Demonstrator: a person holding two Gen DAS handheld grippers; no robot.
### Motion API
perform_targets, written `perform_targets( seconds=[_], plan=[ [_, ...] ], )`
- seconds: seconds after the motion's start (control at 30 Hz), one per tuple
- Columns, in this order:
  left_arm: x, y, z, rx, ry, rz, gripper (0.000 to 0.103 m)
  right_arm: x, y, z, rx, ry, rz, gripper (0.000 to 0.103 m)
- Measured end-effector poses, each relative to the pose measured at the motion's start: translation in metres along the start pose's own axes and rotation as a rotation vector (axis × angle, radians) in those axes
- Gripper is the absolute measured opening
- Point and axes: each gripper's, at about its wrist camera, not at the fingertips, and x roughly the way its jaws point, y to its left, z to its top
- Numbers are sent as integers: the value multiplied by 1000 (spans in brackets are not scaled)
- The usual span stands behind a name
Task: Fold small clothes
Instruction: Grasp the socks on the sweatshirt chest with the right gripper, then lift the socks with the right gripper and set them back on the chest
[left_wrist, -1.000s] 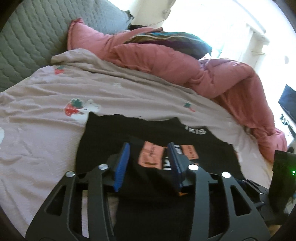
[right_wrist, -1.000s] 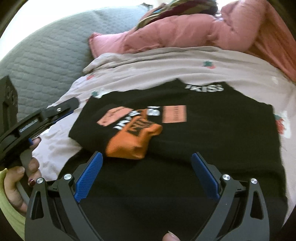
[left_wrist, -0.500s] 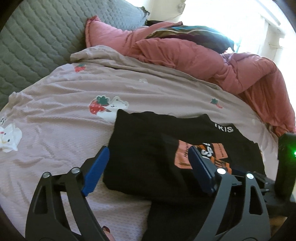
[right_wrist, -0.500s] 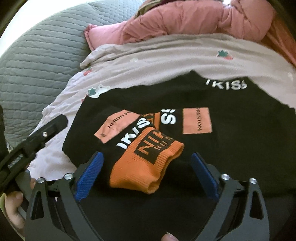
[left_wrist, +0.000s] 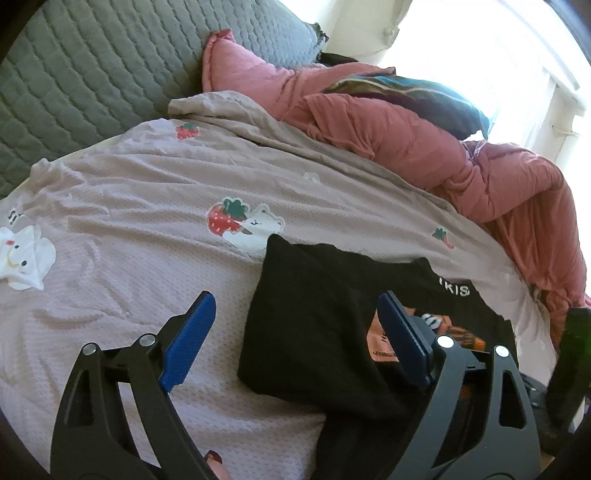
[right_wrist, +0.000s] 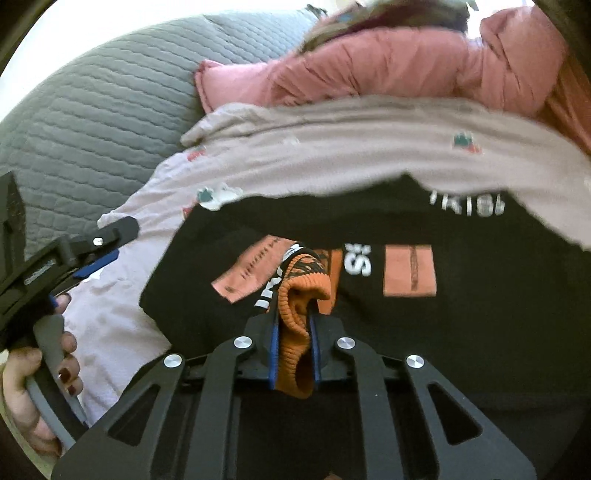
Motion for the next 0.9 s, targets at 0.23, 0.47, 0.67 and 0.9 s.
perform_targets(
  seconds=[0.23, 0.47, 0.67, 0.9],
  plan=[
    [-9, 5, 5, -17, -47, -8, 82, -44, 0, 27, -80, -117, -54, 12],
    [-11, 2, 4, -1, -57, -10, 82, -80, -30, 44, -55, -194, -140, 12],
    [-11, 1, 3, 7, -62, -12, 82, -99, -58, 43, -23, -216, -221, 12],
    [-8, -7, 1, 38, -56, -9, 82, -106, -87, 34, 14, -205, -296, 12]
  ],
)
